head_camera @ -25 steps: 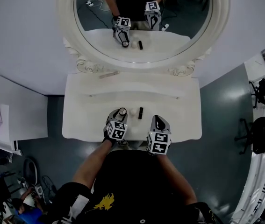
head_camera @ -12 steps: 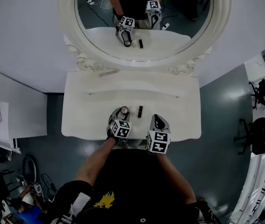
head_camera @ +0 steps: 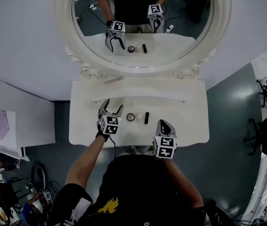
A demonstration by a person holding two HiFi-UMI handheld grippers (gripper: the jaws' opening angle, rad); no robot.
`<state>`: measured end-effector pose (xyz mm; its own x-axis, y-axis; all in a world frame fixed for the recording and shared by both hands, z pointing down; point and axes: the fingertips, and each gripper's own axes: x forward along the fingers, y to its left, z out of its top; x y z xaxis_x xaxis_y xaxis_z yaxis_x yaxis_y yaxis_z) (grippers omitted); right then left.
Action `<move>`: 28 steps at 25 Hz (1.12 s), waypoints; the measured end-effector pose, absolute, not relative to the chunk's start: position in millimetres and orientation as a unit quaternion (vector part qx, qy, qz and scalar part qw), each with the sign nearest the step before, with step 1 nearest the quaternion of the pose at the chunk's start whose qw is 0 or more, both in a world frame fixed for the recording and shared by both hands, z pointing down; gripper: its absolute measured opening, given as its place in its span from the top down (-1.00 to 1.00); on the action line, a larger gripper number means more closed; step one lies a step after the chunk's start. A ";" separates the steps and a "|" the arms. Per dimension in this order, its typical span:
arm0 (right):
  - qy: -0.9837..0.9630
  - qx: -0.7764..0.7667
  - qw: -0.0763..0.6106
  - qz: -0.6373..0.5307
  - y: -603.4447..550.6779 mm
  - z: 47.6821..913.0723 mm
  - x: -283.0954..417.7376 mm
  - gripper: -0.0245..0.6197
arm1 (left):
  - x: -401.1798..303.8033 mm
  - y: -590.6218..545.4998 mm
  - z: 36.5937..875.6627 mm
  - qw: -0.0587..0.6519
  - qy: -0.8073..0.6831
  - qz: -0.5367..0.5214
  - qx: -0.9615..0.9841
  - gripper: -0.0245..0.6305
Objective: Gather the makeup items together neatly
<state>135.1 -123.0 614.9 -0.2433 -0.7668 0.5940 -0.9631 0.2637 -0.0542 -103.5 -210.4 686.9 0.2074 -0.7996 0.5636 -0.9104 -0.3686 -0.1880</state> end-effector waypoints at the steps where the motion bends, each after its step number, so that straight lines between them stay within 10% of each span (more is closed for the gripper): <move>1: -0.761 0.567 0.235 0.210 -125.4 614.9 133.7 0.88 | -117.6 -224.7 680.8 0.090 -0.565 0.297 0.765 -0.09; 23: -0.769 0.540 0.254 0.230 -124.8 627.1 111.2 0.88 | -172.0 -323.0 679.8 0.098 -0.489 0.313 0.808 -0.05; 28: -0.763 0.543 0.256 0.239 -108.1 629.9 112.7 0.88 | -160.7 -314.7 683.9 0.081 -0.427 0.349 0.830 0.21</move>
<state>112.7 -108.1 629.9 -0.2792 -0.7060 0.6509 -0.9512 0.2963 -0.0865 -160.7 -314.7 683.9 0.3910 -0.6523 0.6494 -0.7657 -0.6220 -0.1638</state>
